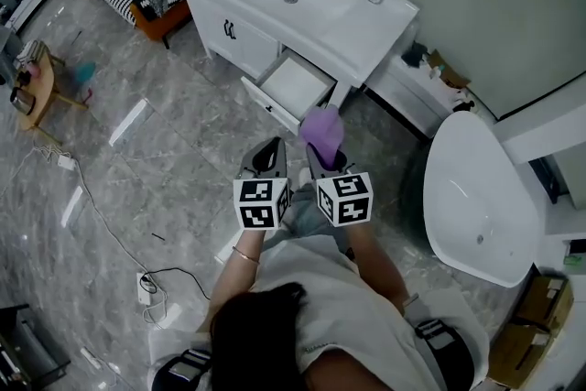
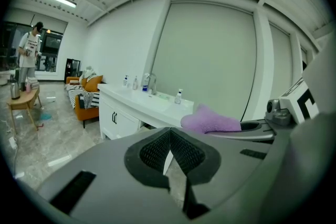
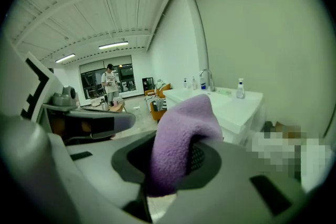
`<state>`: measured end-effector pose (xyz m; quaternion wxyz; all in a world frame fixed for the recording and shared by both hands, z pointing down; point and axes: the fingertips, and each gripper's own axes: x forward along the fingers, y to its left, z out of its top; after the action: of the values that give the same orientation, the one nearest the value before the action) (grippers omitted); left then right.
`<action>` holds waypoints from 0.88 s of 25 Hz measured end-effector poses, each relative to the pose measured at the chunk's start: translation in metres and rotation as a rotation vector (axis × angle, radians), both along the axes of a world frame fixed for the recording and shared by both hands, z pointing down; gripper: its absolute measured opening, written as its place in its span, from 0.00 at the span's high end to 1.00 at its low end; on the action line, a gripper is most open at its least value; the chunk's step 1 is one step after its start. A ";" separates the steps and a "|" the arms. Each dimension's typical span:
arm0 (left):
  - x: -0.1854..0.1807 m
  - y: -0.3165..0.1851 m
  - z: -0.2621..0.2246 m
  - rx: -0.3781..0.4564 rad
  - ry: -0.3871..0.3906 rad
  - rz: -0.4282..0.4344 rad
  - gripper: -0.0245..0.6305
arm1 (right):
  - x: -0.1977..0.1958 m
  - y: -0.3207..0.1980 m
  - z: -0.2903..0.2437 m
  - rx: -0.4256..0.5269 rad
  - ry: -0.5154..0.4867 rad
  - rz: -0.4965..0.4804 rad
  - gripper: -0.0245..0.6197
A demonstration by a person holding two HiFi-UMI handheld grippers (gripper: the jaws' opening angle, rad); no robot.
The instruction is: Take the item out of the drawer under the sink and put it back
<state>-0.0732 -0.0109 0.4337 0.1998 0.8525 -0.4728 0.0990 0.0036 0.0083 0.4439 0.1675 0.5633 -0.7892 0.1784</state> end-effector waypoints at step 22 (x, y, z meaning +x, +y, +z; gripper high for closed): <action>0.006 -0.108 0.034 -0.077 -0.026 -0.074 0.96 | 0.013 -0.108 0.042 -0.127 0.002 -0.089 0.81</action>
<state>-0.0674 -0.1186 0.4675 0.2296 0.8247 -0.5025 0.1209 0.0161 -0.0993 0.4854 0.2114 0.5160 -0.8004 0.2199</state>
